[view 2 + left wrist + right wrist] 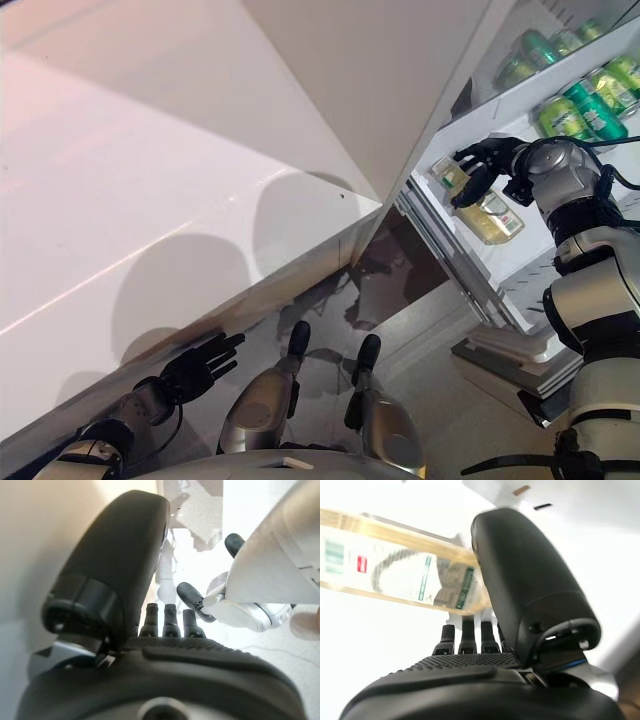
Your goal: Put drinks into fridge and close the fridge
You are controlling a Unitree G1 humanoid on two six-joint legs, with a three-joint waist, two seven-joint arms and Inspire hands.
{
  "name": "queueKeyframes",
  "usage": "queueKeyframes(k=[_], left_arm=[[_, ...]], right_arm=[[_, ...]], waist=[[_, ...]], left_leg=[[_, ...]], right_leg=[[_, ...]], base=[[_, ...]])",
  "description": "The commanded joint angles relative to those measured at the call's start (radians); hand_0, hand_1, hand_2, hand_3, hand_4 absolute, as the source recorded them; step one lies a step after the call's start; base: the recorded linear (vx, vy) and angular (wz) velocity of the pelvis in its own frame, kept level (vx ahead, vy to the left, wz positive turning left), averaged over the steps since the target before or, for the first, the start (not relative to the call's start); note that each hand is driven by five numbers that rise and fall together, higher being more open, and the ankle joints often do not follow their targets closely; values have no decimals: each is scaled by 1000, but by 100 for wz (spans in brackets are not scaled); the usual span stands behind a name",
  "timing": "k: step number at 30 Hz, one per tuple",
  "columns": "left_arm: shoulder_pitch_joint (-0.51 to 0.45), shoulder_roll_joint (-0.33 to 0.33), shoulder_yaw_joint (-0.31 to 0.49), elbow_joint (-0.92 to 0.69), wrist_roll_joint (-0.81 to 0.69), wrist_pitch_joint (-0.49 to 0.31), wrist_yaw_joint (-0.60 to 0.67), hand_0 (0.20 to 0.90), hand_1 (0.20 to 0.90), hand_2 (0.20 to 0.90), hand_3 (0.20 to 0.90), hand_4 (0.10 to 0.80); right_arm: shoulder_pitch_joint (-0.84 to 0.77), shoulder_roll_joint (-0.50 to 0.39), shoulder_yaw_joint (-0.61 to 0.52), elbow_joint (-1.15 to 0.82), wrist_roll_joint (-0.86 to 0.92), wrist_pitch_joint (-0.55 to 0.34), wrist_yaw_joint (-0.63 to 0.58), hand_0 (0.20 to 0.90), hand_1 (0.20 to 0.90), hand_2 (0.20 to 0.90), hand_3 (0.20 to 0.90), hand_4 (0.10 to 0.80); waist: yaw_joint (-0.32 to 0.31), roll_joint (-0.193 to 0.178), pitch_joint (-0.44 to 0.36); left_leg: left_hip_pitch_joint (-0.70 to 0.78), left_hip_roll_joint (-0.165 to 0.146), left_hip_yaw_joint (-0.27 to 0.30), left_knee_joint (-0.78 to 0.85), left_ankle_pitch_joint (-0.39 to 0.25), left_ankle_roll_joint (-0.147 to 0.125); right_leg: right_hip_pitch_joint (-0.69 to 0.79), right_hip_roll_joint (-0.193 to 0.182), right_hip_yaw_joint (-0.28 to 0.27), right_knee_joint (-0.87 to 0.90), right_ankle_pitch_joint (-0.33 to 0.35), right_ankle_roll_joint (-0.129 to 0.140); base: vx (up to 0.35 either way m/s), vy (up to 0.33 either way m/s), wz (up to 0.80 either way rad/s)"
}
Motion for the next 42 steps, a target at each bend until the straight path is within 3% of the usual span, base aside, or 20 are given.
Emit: queueKeyframes(k=[1,8,11,16,21,27,30,34,42], left_arm=[[86,61,-36,37,82,0,-59,900,900,900,900,800],[142,41,-42,85,228,-31,-115,900,900,900,900,800],[163,23,-33,104,250,-42,-133,900,900,900,900,800],[178,-4,-14,135,272,-45,-141,900,900,900,900,800],[201,-31,10,168,309,-67,-162,900,900,900,900,800],[226,-61,29,193,326,-90,-160,900,900,900,900,800],[226,-73,30,205,324,-91,-153,900,900,900,900,800],[229,-82,45,222,321,-84,-133,900,900,900,900,800],[235,-102,84,258,324,-84,-102,900,900,900,900,800]], right_arm=[[-50,-140,-14,-88,96,-46,-66,900,900,900,900,800],[103,-269,-176,-344,247,-109,-186,900,900,900,900,800],[204,-306,-315,-494,278,-123,-268,900,900,900,900,800],[398,-301,-552,-715,283,-127,-364,900,900,900,900,800],[617,-294,-788,-883,284,-193,-503,900,900,900,900,800],[918,-229,-1080,-1007,293,-266,-671,900,900,900,900,800],[1029,-170,-1174,-1020,292,-268,-734,900,900,900,900,800],[1133,-88,-1246,-993,329,-250,-771,900,900,900,900,800],[1268,35,-1286,-846,347,-265,-737,900,900,900,900,800]], waist=[[-20,-26,-122],[-87,-18,-209],[-121,-3,-248],[-169,15,-298],[-223,30,-326],[-275,38,-337],[-292,41,-335],[-308,46,-328],[-334,55,-250]], left_leg=[[-27,-34,53,-33,-45,27],[29,-31,81,-41,-66,26],[51,-31,89,-41,-78,28],[86,-28,102,-41,-99,32],[116,-25,122,-41,-116,34],[130,-22,141,-41,-130,34],[135,-23,147,-41,-136,37],[147,-20,156,-40,-138,42],[115,-34,160,139,-184,65]], right_leg=[[-6,-18,-30,46,-51,72],[35,-18,-5,30,-56,84],[49,-16,14,27,-60,88],[74,-10,47,22,-71,89],[93,-3,78,19,-81,87],[101,7,109,16,-87,88],[101,11,121,19,-91,87],[99,13,131,53,-109,82],[65,11,127,226,-179,35]], base=[[40,27,-11],[71,30,-11],[84,32,-11],[100,23,-12],[52,-17,-19],[19,-33,-16],[16,-30,-21],[48,-36,-10],[82,-11,-3]])
